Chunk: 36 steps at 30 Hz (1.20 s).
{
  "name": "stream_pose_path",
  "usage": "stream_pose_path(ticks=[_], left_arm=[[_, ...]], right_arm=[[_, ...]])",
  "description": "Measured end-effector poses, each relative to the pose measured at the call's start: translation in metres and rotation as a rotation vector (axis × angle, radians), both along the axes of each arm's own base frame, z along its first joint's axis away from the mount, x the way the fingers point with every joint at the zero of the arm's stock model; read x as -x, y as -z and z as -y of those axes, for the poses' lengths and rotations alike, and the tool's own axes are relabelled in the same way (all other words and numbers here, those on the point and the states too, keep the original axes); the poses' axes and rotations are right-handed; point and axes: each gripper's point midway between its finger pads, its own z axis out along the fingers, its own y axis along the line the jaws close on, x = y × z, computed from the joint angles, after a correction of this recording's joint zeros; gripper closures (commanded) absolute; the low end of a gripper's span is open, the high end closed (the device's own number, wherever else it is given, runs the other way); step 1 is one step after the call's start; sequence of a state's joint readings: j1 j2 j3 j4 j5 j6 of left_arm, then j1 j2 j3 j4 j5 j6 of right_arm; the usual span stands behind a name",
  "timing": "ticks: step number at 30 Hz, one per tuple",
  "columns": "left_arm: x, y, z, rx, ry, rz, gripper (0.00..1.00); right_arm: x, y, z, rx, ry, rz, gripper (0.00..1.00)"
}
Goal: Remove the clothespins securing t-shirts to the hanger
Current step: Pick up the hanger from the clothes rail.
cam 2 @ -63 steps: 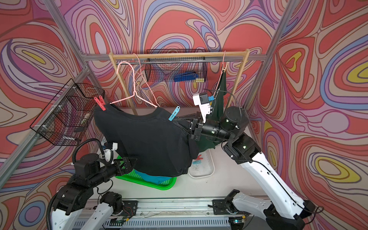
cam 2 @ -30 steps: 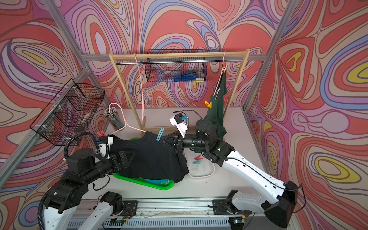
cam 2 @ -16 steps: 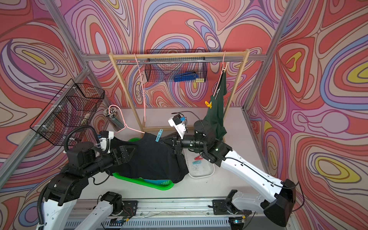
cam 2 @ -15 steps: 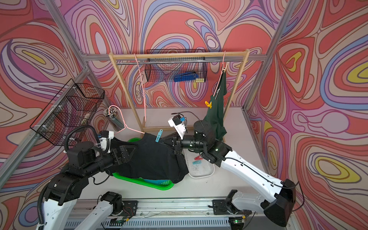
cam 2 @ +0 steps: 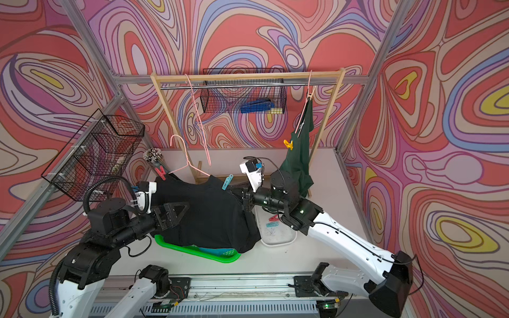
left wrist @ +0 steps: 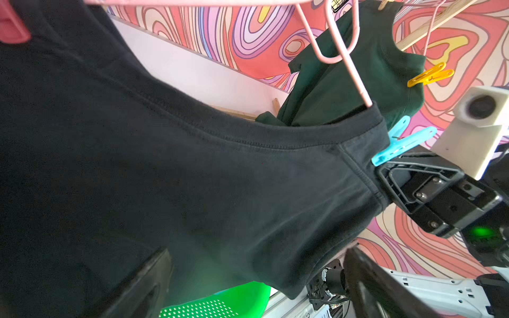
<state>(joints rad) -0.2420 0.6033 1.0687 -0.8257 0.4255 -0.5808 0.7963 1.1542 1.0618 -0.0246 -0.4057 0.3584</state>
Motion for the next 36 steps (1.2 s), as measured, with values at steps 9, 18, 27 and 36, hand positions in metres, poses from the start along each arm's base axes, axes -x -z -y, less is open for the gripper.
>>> stream_pose_path(ticks=[9, 18, 27, 36], left_arm=[[-0.012, -0.012, -0.003, -0.024, -0.03, 0.008, 0.0], [-0.037, -0.039, -0.005, -0.067, -0.057, 0.075, 0.01], [-0.072, -0.041, 0.001, -0.103, -0.055, 0.076, 0.11], [-0.088, -0.038, -0.001, -0.15, -0.071, 0.09, 0.33]], right_arm=[[0.0, 0.017, -0.001, 0.016, -0.007, -0.005, 1.0], [0.013, 0.026, -0.009, 0.038, -0.051, 0.003, 1.0], [0.023, 0.036, -0.014, 0.067, -0.08, -0.001, 1.0], [0.028, 0.039, -0.016, 0.074, -0.095, -0.005, 1.0]])
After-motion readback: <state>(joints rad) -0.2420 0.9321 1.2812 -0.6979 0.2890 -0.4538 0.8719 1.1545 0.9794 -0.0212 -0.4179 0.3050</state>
